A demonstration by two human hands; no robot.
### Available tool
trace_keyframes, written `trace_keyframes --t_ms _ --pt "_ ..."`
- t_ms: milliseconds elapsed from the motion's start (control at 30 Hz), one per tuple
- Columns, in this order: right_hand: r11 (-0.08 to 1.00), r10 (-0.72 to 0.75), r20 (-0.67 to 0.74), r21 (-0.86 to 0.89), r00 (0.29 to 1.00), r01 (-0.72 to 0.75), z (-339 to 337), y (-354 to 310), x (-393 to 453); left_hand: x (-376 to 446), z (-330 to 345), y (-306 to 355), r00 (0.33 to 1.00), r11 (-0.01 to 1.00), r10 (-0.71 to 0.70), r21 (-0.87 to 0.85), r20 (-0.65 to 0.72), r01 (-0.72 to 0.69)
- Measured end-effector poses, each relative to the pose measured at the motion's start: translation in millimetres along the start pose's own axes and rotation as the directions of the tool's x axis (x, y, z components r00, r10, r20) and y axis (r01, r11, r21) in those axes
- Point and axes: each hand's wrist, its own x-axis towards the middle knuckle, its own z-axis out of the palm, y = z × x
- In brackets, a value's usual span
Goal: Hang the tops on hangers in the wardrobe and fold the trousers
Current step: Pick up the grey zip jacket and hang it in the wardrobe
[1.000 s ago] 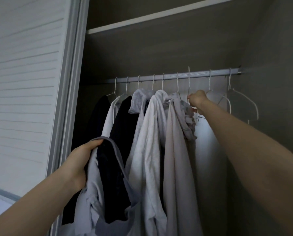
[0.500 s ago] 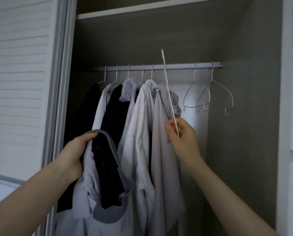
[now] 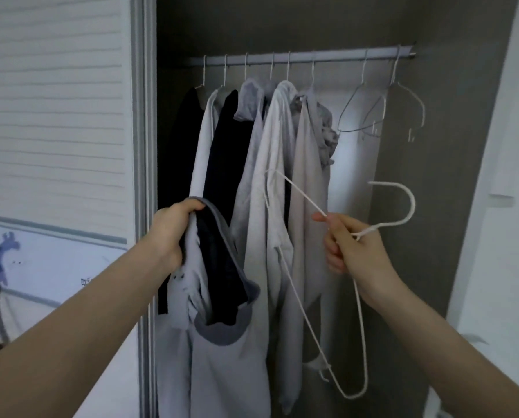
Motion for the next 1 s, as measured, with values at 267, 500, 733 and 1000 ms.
trace_keyframes --t_ms 267,500,733,1000 --pt "0.891 0.419 0.395 -0.006 0.818 -0.454 -18 -23 -36 -4 -20 -22 0.992 0.965 0.077 0.257 -0.103 -0.048" --pt "0.859 0.512 0.394 -0.228 0.764 -0.458 -13 -28 -37 -9 -7 -34 0.902 0.396 0.355 0.835 0.245 -0.382" --pt "0.830 0.536 0.278 -0.348 0.798 -0.436 -4 -23 -39 -25 4 -47 0.906 0.271 0.337 0.894 0.258 -0.356" --pt "0.830 0.537 0.102 -0.239 0.837 -0.503 54 31 -56 -42 48 -57 0.936 0.455 0.228 0.821 0.268 -0.346"
